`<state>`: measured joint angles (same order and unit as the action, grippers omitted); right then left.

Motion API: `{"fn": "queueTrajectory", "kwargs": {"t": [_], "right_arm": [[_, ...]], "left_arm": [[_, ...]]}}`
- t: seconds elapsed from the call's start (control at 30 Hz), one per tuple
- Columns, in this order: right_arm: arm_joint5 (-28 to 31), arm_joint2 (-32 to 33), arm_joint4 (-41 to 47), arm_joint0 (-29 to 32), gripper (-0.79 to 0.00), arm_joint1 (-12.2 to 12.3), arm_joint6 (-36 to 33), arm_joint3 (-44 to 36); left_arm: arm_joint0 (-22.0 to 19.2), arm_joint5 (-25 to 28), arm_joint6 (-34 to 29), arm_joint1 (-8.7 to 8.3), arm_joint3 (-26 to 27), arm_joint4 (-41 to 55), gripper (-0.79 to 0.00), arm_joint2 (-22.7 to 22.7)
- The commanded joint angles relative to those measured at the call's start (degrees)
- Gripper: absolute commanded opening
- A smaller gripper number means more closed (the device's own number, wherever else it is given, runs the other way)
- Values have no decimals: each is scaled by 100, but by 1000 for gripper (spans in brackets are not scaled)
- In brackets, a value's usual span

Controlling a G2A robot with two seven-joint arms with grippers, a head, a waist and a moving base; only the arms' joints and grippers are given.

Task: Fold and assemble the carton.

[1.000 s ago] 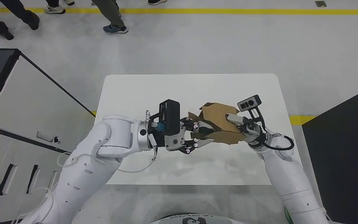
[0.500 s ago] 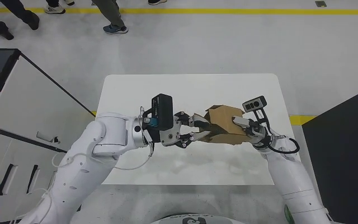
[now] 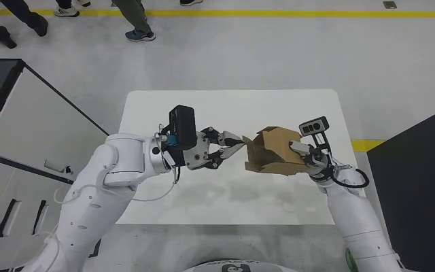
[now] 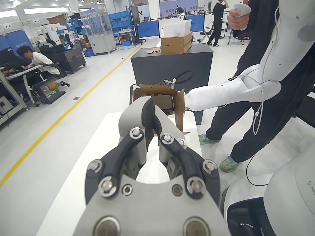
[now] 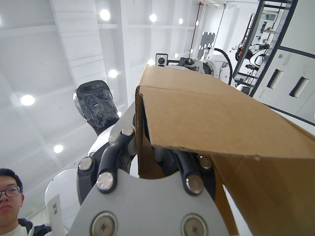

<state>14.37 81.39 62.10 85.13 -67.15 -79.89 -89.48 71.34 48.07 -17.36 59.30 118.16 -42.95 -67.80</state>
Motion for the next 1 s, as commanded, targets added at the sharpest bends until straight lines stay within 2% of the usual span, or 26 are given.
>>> {"fn": "queueTrajectory", "kwargs": {"t": [0.0,0.3,0.7,0.97], "right_arm": [[-16,-6,-72,1,-785,0,105,-55],[-21,-2,-6,19,-785,-10,74,-176],[-2,33,167,20,-785,-29,62,-129],[-62,-49,127,-26,-785,-49,77,-108]], "left_arm": [[54,-92,-30,1,-8,-32,-785,33],[193,-509,-240,-1,-31,-183,-785,110],[263,-471,-214,-15,2,-199,-785,85],[183,-471,-245,12,34,-72,-785,328]]}}
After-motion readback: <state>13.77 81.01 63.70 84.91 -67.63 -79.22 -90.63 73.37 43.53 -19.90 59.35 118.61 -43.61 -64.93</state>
